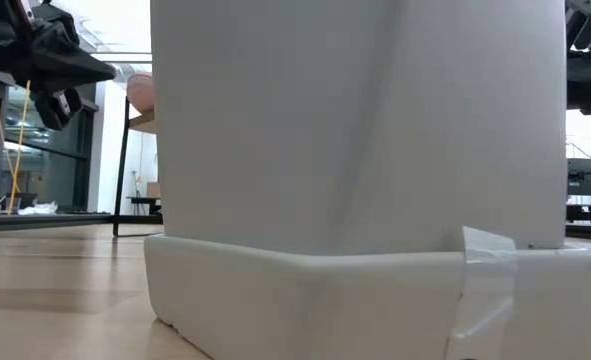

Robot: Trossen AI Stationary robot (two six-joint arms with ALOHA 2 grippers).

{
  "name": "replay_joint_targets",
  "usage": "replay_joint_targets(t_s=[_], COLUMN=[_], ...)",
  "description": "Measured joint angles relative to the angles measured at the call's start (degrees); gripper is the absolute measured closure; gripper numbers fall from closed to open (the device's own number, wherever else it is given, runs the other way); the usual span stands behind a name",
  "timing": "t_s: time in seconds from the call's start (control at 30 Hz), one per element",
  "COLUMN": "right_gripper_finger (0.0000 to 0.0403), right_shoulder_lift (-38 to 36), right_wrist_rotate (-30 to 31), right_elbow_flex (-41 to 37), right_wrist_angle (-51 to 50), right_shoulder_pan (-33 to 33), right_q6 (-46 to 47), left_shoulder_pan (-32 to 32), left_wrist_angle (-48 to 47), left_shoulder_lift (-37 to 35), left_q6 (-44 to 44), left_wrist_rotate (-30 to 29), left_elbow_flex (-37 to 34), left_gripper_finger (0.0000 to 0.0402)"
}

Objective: Pick and place slides into the shelf
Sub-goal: Return to Home Position

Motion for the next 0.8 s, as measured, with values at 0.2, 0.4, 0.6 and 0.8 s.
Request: replay_joint_targets(t_s=[0.2, 0.4, 0.6, 0.8], right_gripper_finger=[0.0403, 0.0403, 0.0403, 0.0403], right_shoulder_lift=[0.0, 0.0, 0.0, 0.0], right_wrist_rotate=[-0.3, -0.8, -0.8, -0.9], right_elbow_flex=[0.0, 0.0, 0.0, -0.1], right_wrist_angle=[0.0, 0.0, -0.1, -0.1], right_shoulder_pan=[0.0, 0.0, 0.0, 0.0], right_q6=[1.6, 3.1, 3.2, 3.5], left_shoulder_pan=[0.0, 0.0, 0.0, 0.0], left_wrist_angle=[11.7, 19.0, 27.5, 32.4], left_shoulder_lift=[0.0, 0.0, 0.0, 0.1], left_q6=[4.9, 8.6, 11.6, 9.5], left_wrist_rotate=[-0.3, -2.1, -2.3, 4.1], left_elbow_flex=[-4.9, -7.1, -9.5, -12.8], left_gripper_finger=[0.0402, 0.0402, 0.0402, 0.0401])
